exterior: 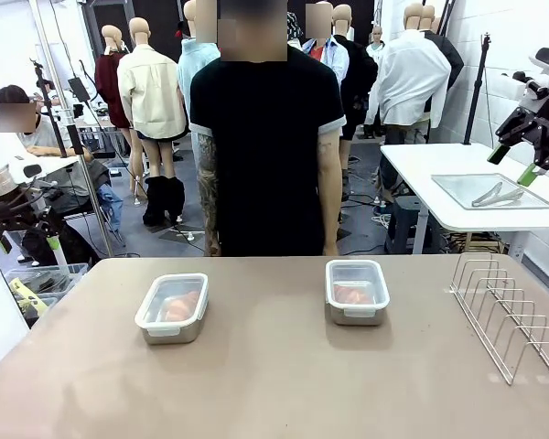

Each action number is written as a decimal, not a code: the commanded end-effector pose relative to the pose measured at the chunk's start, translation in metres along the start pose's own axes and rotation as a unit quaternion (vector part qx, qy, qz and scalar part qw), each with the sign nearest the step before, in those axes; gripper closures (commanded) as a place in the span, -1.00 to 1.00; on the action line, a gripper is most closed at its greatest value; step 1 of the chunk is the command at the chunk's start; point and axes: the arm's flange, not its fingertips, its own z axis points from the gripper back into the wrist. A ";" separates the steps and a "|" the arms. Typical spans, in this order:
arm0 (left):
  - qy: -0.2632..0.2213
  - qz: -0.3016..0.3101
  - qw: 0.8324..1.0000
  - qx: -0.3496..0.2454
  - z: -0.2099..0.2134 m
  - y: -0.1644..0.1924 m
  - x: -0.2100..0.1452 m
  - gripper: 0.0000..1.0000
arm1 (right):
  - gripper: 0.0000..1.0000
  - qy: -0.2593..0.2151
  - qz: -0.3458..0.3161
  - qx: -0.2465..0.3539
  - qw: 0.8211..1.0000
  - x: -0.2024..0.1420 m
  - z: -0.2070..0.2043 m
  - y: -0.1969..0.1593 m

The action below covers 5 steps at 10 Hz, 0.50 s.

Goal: Place the bread in airtight containers.
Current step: Release when the human grabs the Airtight Container lid.

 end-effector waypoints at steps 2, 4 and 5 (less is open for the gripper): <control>0.000 0.001 1.000 0.005 0.001 0.001 -0.001 -1.00 | -1.00 0.004 0.001 0.001 1.000 0.000 -0.001 0.001; 0.000 0.001 1.000 0.005 0.001 0.001 -0.001 -1.00 | -1.00 0.004 0.001 0.001 1.000 0.000 -0.001 0.001; 0.000 0.001 1.000 0.005 0.001 0.001 -0.001 -1.00 | -1.00 0.004 0.001 0.001 1.000 0.000 -0.001 0.001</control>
